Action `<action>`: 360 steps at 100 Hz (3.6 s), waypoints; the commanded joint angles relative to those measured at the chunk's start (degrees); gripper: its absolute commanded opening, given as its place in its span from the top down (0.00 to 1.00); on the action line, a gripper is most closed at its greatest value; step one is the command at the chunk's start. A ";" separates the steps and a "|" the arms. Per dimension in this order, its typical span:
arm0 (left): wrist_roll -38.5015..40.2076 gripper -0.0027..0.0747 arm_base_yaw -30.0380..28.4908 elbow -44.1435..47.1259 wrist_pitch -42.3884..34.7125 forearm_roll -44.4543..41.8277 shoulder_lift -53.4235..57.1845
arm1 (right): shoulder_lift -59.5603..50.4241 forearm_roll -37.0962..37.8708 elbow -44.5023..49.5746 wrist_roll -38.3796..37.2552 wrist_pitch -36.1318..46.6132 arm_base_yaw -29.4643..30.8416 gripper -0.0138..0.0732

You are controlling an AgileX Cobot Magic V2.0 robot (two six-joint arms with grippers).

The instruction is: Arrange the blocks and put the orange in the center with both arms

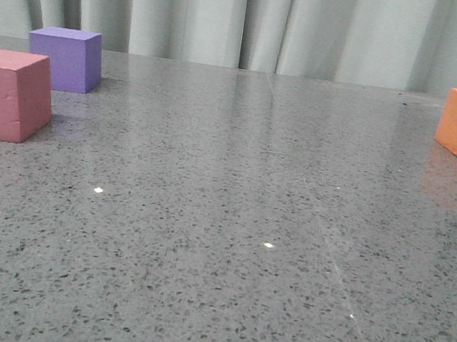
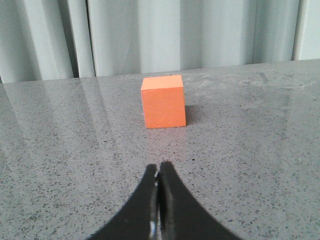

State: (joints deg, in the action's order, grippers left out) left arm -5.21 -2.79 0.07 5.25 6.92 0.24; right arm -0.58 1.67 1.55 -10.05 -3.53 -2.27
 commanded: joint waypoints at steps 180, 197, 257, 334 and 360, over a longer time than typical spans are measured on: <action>0.54 0.99 0.03 -39.31 10.55 0.14 -26.43 | 25.00 -0.16 -38.87 0.58 -20.31 0.44 0.98; 0.54 0.99 0.03 -45.48 12.89 0.14 -35.95 | 33.62 -0.16 -44.93 0.58 -22.92 0.44 0.98; 0.54 0.20 0.03 -49.44 13.02 0.59 -44.64 | 40.14 -0.16 -48.34 0.58 -23.29 0.44 0.17; 0.54 0.09 0.03 -49.20 14.24 3.22 -49.66 | 53.61 -0.76 -64.59 0.55 -28.56 0.44 0.19; 0.54 0.09 0.03 -49.20 13.98 3.84 -51.00 | 70.04 -0.76 -81.73 1.56 -43.26 0.44 0.19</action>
State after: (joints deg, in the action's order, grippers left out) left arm -5.21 -2.79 -47.28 23.15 9.65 -51.12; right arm 66.13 0.86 -73.69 -9.67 -45.62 -2.27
